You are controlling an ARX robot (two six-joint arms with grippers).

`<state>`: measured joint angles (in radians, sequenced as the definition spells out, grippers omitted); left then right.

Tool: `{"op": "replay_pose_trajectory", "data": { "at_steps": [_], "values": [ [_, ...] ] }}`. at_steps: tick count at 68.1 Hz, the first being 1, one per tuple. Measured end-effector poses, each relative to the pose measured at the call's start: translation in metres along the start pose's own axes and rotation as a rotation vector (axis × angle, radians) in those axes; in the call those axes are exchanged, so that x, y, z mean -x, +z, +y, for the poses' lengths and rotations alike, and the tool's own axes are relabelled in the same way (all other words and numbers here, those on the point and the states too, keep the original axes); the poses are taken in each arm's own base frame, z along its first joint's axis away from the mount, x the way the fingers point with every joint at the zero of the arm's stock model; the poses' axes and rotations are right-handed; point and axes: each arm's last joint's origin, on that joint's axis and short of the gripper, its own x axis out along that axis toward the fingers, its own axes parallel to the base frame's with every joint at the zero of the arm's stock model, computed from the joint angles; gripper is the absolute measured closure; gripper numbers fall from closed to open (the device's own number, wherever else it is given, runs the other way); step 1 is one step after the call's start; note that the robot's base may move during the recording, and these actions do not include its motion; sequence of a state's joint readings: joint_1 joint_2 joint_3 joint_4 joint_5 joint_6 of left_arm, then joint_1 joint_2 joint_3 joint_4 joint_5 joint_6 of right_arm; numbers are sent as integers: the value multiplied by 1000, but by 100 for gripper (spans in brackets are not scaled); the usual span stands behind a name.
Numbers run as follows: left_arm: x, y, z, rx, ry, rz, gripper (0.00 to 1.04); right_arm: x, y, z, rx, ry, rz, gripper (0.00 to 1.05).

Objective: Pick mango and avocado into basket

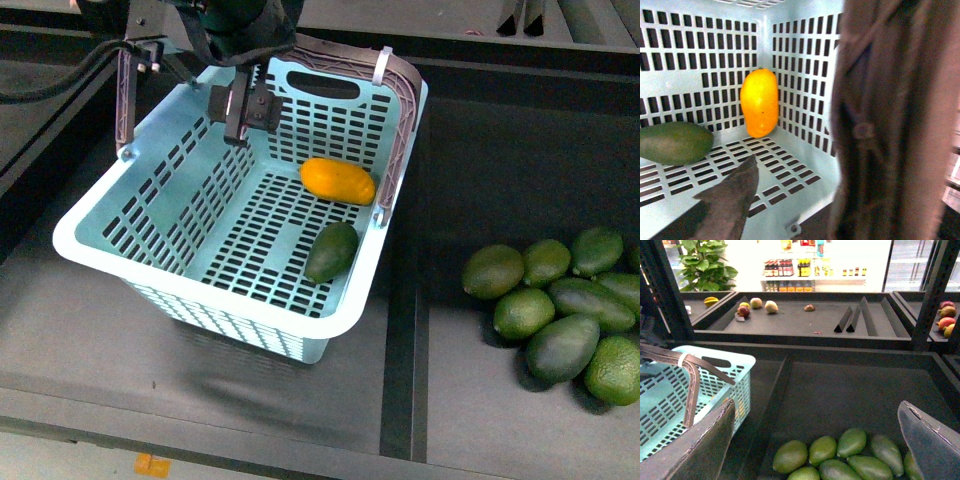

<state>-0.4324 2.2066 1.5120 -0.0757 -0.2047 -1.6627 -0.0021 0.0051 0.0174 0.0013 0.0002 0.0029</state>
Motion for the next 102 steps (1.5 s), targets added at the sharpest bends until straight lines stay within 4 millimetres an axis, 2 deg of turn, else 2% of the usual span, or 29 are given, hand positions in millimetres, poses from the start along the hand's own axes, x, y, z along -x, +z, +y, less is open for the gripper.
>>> {"op": "replay_pose_trajectory", "data": {
  "at_steps": [8,15,26,40,42,44,45,46,48,52,53,56,63,66,80,102],
  "values": [
    [26,7,-6,43,-59,-58,7,0,0,0,0,0,0,9],
    [50,14,-1,66,-64,-111,9,0,0,0,0,0,0,9],
    [85,27,25,51,94,-225,8,0,0,0,0,0,0,9],
    [89,29,26,53,94,-231,9,0,0,0,0,0,0,9],
    [83,33,36,-102,-69,-203,19,0,0,0,0,0,0,9],
    [83,39,50,-295,-168,-207,26,0,0,0,0,0,0,9],
    [83,41,53,-312,-195,-214,28,0,0,0,0,0,0,9],
    [85,45,61,-402,-241,-233,31,0,0,0,0,0,0,9],
    [98,58,77,-658,-386,-340,42,0,0,0,0,0,0,9],
    [140,81,84,-1014,-521,-593,61,0,0,0,0,0,0,9],
    [143,83,85,-1037,-523,-610,63,0,0,0,0,0,0,9],
    [161,94,101,-1197,-492,-683,79,0,0,0,0,0,0,9],
    [168,102,136,-1295,-441,-675,102,0,0,0,0,0,0,9],
    [176,107,147,-1312,-427,-673,103,0,0,0,0,0,0,9],
    [206,117,173,-1323,-425,-688,103,0,0,0,0,0,0,9],
    [237,129,200,-1325,-424,-695,103,0,0,0,0,0,0,9]
  ]
}}
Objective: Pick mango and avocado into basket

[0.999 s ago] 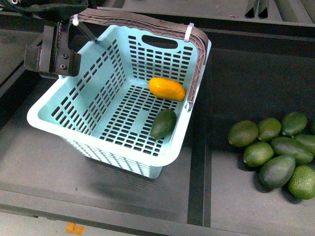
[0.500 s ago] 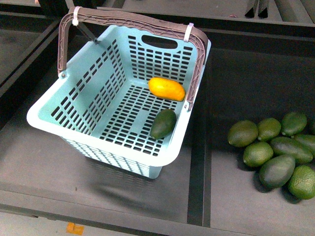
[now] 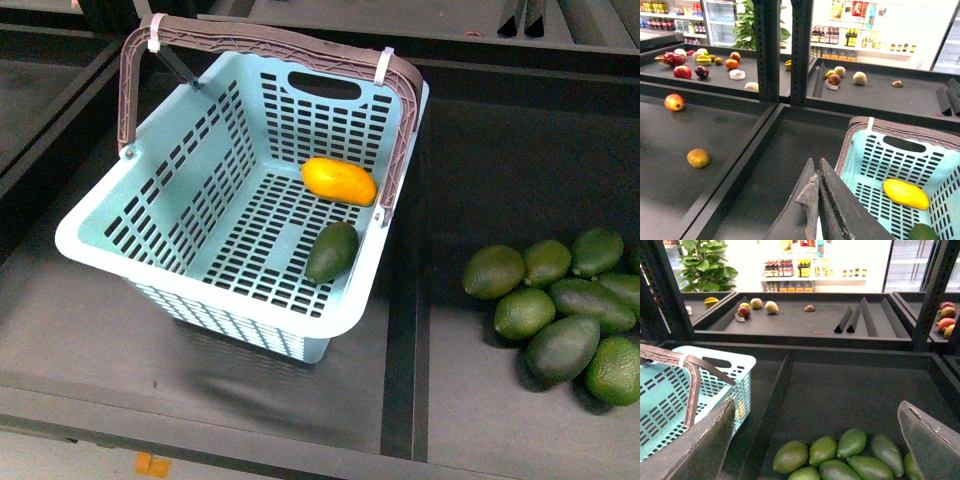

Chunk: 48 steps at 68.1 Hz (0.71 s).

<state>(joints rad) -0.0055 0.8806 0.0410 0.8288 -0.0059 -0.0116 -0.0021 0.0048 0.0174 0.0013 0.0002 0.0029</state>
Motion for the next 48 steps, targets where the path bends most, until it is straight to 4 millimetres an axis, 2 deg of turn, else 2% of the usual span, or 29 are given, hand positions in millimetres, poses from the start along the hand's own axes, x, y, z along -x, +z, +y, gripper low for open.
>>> {"op": "replay_pose_trajectory", "data": {
  "at_steps": [27,48],
  "values": [
    [29,6,0,0,-5,-21,103,0,0,0,0,0,0,9],
    [43,7,0,0,-5,-26,103,0,0,0,0,0,0,9]
  ]
}}
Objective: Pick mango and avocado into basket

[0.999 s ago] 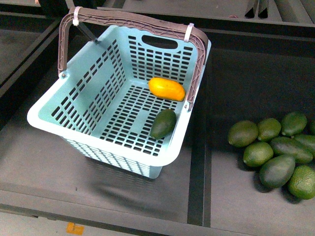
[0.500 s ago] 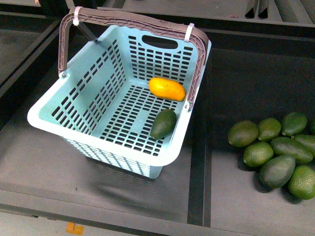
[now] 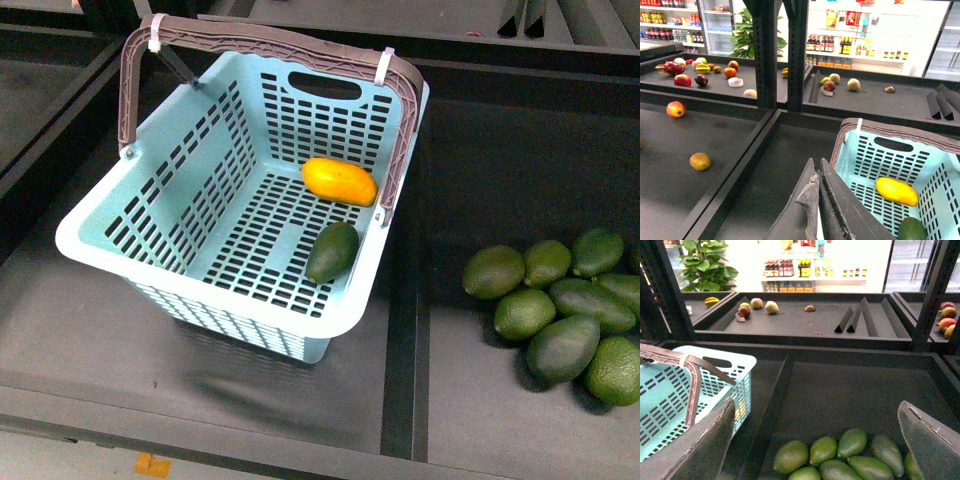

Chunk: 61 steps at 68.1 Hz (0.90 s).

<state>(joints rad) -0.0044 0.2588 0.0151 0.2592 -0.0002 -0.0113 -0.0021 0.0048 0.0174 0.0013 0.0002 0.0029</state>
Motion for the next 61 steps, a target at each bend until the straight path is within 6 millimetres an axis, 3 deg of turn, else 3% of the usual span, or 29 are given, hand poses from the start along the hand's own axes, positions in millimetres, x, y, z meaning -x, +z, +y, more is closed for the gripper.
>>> {"op": "replay_pose_trajectory", "data": {
  "at_steps": [24,61],
  "values": [
    [16,-3,0,0,1,11,103,0,0,0,0,0,0,9],
    [17,-3,0,0,0,5,103,0,0,0,0,0,0,9]
  ]
}}
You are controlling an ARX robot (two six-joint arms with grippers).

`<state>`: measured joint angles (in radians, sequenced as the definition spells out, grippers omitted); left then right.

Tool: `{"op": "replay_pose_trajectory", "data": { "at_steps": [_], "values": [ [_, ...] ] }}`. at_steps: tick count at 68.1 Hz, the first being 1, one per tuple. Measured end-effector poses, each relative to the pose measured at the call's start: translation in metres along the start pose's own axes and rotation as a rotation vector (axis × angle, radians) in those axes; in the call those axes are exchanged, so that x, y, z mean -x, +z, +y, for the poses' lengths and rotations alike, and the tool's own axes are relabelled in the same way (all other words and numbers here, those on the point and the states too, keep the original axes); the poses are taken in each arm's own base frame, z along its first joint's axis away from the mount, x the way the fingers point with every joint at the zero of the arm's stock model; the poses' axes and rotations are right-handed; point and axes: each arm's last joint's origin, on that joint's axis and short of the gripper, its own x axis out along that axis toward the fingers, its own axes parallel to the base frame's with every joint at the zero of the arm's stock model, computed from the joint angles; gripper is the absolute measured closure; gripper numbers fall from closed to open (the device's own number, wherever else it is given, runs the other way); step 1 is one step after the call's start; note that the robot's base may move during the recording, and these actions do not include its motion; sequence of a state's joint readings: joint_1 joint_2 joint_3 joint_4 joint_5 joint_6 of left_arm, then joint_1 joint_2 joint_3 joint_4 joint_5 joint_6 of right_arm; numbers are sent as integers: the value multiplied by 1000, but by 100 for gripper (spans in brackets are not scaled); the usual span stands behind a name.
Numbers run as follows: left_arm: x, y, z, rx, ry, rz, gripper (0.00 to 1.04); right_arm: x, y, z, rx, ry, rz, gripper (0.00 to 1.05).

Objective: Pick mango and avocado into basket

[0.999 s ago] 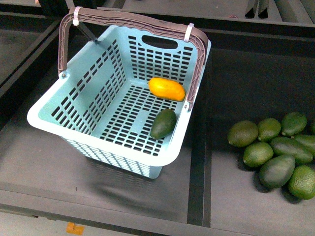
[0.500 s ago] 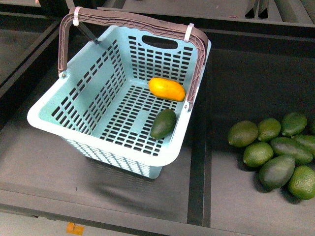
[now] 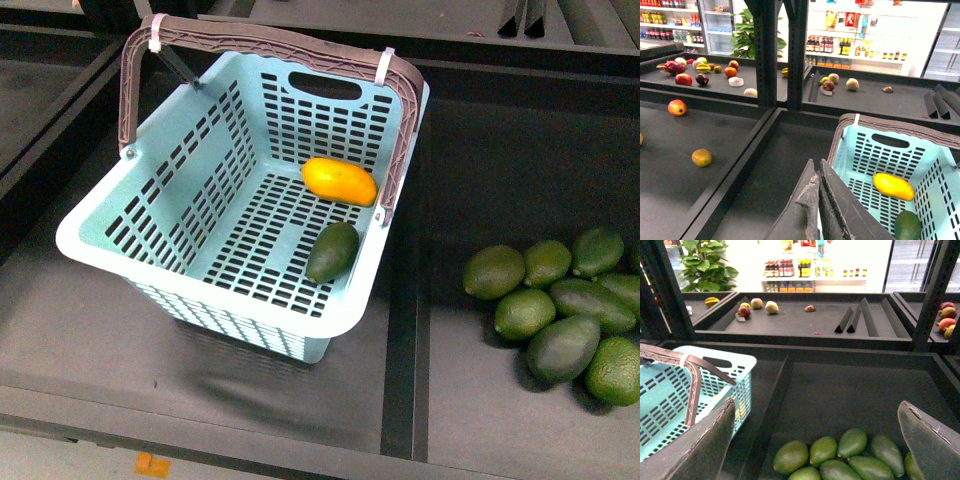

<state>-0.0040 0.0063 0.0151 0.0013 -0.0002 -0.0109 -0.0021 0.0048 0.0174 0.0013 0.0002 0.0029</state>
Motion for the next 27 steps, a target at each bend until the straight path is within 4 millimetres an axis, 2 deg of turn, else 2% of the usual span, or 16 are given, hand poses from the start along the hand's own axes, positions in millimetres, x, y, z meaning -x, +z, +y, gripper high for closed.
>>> {"op": "replay_pose_trajectory", "data": {
  "at_steps": [1,5,18,22,27],
  "values": [
    [0,0,0,1,0,0,102,0,0,0,0,0,0,9],
    [0,0,0,0,0,0,84,0,0,0,0,0,0,9],
    [0,0,0,0,0,0,19,0,0,0,0,0,0,9],
    [0,0,0,0,0,0,7,0,0,0,0,0,0,9],
    [0,0,0,-1,0,0,9,0,0,0,0,0,0,9]
  ]
}}
